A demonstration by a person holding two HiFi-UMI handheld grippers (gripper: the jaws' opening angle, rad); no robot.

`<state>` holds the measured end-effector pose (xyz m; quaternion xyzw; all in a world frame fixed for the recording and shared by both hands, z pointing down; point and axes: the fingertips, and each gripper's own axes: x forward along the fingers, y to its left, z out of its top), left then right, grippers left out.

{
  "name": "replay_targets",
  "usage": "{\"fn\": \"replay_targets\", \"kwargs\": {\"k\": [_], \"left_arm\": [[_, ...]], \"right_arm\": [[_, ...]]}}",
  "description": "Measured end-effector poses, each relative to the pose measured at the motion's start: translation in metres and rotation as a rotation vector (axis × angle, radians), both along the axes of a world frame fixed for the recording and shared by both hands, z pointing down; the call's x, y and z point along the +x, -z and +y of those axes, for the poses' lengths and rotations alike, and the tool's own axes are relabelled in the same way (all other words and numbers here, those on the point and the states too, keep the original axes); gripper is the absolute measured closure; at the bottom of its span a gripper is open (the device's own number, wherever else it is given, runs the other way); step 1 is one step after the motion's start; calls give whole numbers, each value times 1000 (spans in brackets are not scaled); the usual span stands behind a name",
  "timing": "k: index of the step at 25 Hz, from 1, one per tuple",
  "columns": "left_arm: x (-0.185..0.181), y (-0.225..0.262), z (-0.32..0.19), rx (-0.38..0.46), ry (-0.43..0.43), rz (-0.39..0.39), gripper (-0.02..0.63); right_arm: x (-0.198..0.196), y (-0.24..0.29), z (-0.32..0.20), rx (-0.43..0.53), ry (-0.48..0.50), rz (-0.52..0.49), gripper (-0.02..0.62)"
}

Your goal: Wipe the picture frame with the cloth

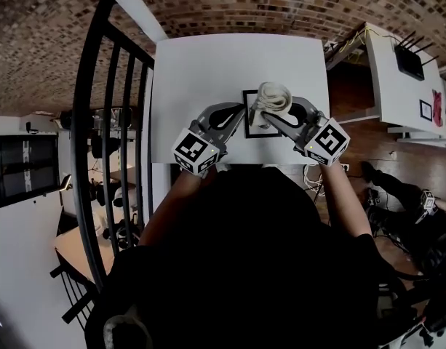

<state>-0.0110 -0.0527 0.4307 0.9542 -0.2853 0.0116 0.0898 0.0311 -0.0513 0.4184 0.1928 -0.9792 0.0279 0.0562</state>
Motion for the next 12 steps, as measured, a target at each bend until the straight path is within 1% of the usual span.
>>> {"fn": "replay_targets", "kwargs": {"k": [7, 12], "left_arm": [[-1, 4, -5, 9, 11, 7, 606], [0, 7, -9, 15, 5, 6, 606]], "right_arm": [[-4, 1, -4, 17, 20, 15, 476], [-6, 1, -8, 11, 20, 10, 476]]}}
